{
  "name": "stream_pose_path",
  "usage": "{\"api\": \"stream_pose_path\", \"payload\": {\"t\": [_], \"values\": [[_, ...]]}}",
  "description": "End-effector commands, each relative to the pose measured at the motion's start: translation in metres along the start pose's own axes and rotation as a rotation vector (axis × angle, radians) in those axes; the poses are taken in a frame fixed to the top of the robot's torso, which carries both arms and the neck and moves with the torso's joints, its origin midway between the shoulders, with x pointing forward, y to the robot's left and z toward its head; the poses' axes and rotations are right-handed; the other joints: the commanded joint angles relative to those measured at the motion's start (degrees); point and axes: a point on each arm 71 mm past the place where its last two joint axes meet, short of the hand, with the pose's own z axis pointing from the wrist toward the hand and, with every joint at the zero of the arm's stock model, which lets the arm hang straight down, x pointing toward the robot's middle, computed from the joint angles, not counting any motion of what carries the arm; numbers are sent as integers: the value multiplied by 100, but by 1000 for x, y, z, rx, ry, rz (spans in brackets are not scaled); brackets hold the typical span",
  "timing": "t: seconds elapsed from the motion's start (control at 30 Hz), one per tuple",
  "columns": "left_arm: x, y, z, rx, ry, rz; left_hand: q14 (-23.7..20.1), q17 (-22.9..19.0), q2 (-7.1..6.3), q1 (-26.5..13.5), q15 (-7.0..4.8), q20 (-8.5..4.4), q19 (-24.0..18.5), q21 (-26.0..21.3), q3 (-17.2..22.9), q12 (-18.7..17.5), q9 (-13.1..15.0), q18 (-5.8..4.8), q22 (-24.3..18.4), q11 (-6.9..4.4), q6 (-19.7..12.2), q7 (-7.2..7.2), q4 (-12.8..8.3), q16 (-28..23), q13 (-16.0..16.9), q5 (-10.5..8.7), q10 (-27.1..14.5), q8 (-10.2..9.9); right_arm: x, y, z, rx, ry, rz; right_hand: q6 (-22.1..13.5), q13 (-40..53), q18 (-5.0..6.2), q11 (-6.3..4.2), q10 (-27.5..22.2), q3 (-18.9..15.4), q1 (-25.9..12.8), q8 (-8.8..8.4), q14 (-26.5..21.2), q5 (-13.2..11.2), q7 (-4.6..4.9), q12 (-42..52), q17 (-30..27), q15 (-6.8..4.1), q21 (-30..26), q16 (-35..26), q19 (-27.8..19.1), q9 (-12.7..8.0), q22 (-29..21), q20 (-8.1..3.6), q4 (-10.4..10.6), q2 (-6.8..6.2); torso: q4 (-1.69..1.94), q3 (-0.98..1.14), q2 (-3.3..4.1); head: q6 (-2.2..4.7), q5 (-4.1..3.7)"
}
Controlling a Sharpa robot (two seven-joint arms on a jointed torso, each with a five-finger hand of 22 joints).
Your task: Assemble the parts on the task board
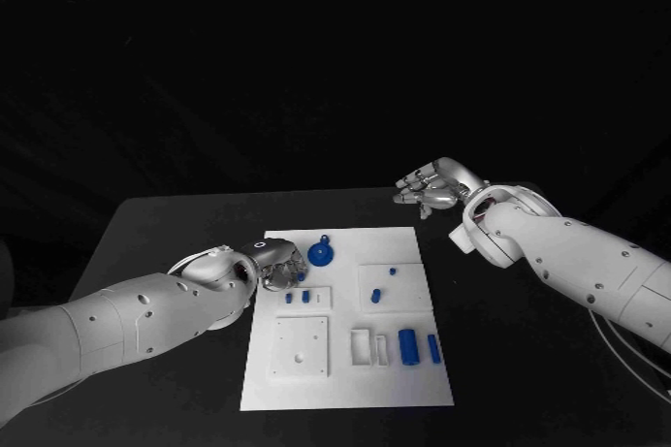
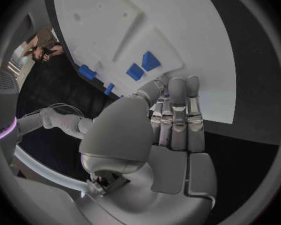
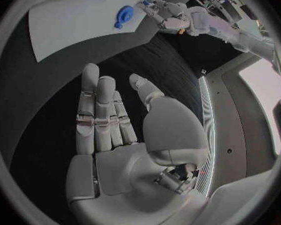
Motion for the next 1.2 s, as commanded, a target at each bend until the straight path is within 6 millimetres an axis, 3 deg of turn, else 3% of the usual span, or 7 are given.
{"api": "stream_pose_path", "payload": {"t": [0.03,0.37,0.57,0.73,0.87,1.0,1.2], "values": [[4,6,-2,-21,18,6,-11,-15,-70,19,57,64,5,5,7,-32,-11,64,133,390,-174,-27,-22,-24,-25,-6,-516,-25,1,1,0,-10,17,2,-1,-6,105,15,-100,-76,80,13,-11,22,45,-26,-19,32,11,12,182,-5,-20,39,1,-10,1,-2,-1,2,11],[0,21,-6,-62,-5,10,-20,-66,-27,185,97,134,-3,6,-258,-33,-18,143,130,446,-382,-12,-30,-18,-26,2,-736,-33,2,2,-2,-17,45,-21,81,-11,145,37,-215,-135,323,14,2,-121,41,-28,-50,39,34,33,205,-4,-62,50,-70,-18,0,4,-1,15,21],[-12,34,-10,-84,-74,-15,-88,-95,15,192,33,82,-81,139,60,-30,1,128,159,358,117,112,-132,-67,-29,-53,-330,-8,5,2,-7,-30,100,-113,387,-9,135,-74,191,267,277,20,23,-155,-61,-26,-22,-44,139,78,221,6,-24,-15,-305,23,-1,3,-3,38,28],[-28,42,-12,-104,-132,-100,-180,-219,-16,81,-22,29,-287,256,330,-27,3,63,148,287,296,192,-170,-339,-30,-53,-26,-7,11,4,-12,-50,148,-210,550,-4,83,-163,514,562,210,17,74,-175,-114,-47,29,-107,259,139,222,8,60,-84,-436,29,-9,2,-3,54,18],[-46,51,-15,-129,-146,-278,-249,-489,-35,-46,-17,25,-502,107,485,-18,3,-7,78,304,331,258,-129,-974,-23,96,-45,-8,19,5,-19,-69,196,-304,653,-5,24,-172,533,733,149,11,115,-202,-146,-55,56,-119,369,161,214,6,136,-115,-514,31,0,4,-6,111,-11],[-65,56,-21,-133,-172,-475,-212,-762,-42,-134,13,56,-572,-301,430,-22,3,-83,-136,310,323,271,-37,-1758,-25,66,-38,-8,30,6,-26,-93,241,-411,692,-6,13,-173,513,750,151,16,136,-254,-156,-57,60,-114,392,165,215,8,147,-113,-521,29,-8,1,-10,137,0],[-89,55,-31,-92,-219,-769,-723,-1452,-22,-310,319,339,-1190,-1323,361,-23,4,-253,-908,400,247,294,151,-3499,-25,59,-174,-7,48,8,-36,-119,280,-554,699,-7,11,-136,355,686,114,13,155,-455,-162,-59,53,-87,405,156,216,4,132,-94,-492,-39,3,-1,-6,179,8]]}}
